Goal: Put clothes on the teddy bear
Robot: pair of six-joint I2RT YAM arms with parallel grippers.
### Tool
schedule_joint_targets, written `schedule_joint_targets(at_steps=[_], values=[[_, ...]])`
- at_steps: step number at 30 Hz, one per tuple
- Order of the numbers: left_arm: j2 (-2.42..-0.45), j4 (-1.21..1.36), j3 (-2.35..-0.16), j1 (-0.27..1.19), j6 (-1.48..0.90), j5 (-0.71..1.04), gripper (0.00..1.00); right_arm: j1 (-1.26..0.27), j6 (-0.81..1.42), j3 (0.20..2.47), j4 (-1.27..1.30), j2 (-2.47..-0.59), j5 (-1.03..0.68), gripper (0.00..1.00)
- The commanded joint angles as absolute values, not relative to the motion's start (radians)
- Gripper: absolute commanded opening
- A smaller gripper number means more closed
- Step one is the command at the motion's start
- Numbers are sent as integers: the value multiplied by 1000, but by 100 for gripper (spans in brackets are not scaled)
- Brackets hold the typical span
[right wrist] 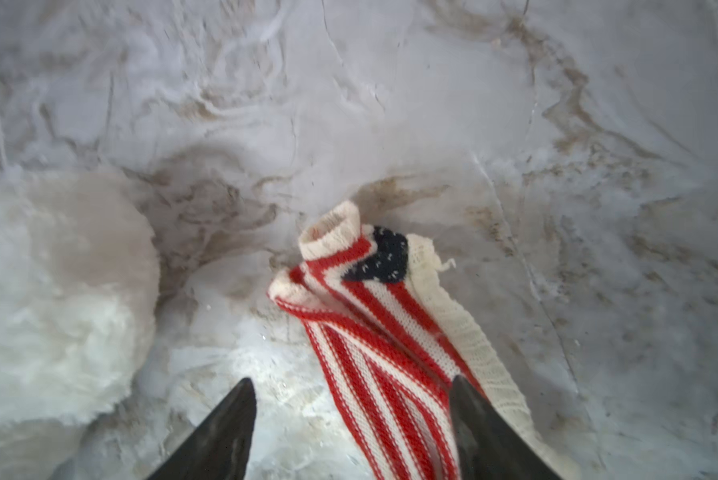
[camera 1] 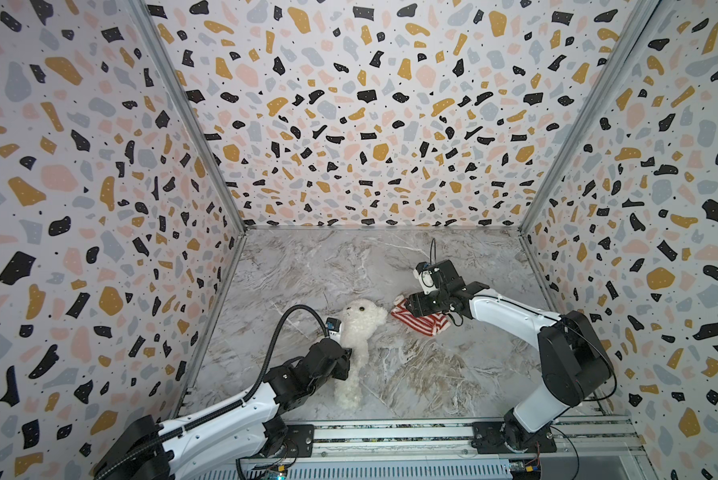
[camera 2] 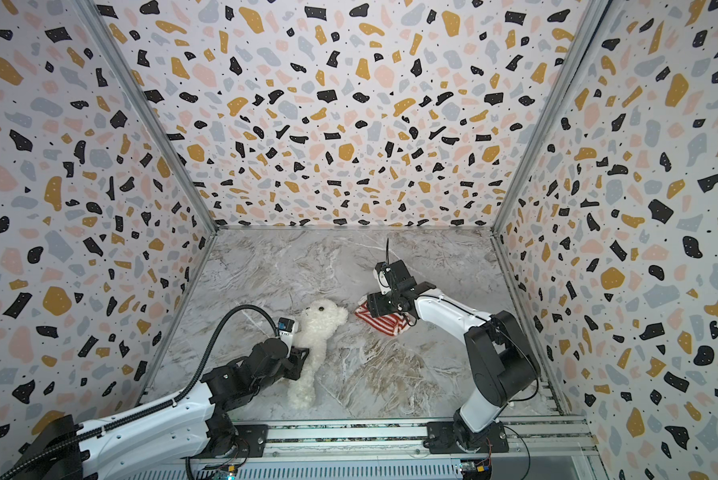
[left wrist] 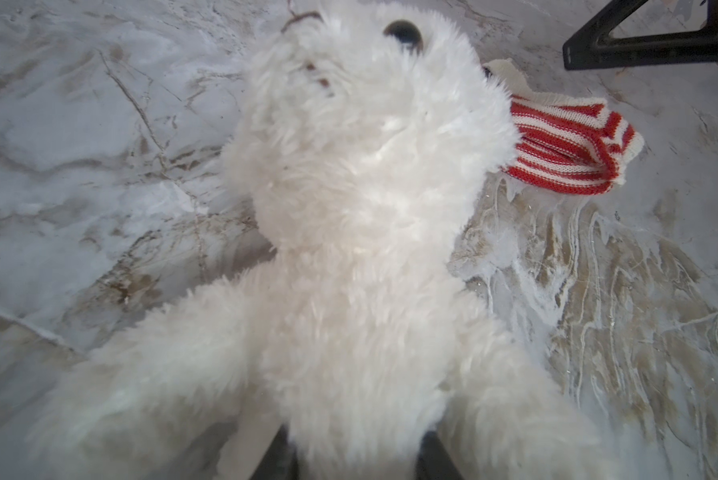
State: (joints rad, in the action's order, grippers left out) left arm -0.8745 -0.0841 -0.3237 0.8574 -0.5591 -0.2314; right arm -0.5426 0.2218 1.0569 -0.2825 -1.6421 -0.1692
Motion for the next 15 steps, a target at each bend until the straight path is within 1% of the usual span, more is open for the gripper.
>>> schedule_joint_targets(at_steps=[1,4,7,15], values=[[-884,-40,-365,848,-554,-202,34,-536,60,1102,-395,-1689,-206,69],[-896,-55,-383,849,-557,-201,34,-536,8,1123,-396,-1727,-244,68],[-903,-60,-389,849,-561,-205,33,-534,-12,1139,-394,-1757,-224,66],[-911,-62,-394,849,-577,-192,33,-513,-49,1155,-381,-1805,-197,56]])
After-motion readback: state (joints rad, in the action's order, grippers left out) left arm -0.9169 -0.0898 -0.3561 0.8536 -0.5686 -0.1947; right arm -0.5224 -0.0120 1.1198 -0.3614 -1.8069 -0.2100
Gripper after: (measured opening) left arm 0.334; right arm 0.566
